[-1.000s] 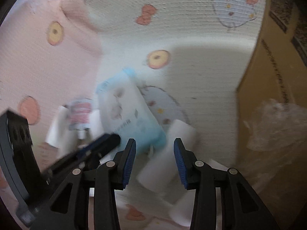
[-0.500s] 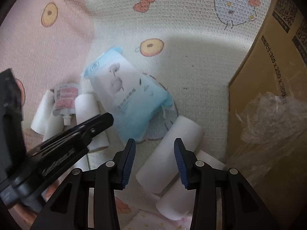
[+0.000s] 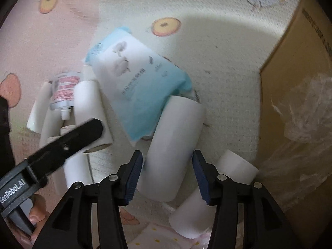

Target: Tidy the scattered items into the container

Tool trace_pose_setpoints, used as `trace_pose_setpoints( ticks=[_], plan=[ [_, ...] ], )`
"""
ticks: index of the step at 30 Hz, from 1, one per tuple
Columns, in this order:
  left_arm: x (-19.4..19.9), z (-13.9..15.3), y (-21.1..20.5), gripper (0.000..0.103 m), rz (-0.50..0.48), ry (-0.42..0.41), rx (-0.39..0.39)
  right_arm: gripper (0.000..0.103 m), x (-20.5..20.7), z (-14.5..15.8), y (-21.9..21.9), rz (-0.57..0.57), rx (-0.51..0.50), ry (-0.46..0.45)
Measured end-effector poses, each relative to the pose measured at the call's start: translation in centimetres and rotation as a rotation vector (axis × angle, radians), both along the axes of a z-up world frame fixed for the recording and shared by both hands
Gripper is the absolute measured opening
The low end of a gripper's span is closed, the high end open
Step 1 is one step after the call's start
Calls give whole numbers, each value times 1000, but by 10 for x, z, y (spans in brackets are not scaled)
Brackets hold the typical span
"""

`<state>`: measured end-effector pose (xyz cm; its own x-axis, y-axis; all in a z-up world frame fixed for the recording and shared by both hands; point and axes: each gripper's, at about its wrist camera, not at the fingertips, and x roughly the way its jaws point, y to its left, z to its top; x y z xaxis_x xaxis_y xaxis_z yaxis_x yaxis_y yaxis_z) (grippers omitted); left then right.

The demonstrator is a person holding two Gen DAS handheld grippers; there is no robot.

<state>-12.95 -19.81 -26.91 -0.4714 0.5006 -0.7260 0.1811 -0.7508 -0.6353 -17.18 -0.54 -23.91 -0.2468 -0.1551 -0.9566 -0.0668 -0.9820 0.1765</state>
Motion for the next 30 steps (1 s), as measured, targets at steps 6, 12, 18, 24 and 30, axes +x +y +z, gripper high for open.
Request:
trace_pose_setpoints(
  ticks=[6,12,18,24,30],
  plan=[
    [-2,-5,14,47,-64,-26,59,41,7,9,-5,80,-20,93],
    [-4,-8,21,47,-72,-44,50,37,13,11,-14,170,6,140],
    [-13,-15,29,48,-58,-60,8,38,4,6,-19,161,-38,129],
    [-14,-16,33,48,-64,-59,-25,41,1,1,-17,133,-76,118],
    [-19,-19,26,48,-77,-106,-22,43,3,-3,-14,109,-132,97]
  ],
)
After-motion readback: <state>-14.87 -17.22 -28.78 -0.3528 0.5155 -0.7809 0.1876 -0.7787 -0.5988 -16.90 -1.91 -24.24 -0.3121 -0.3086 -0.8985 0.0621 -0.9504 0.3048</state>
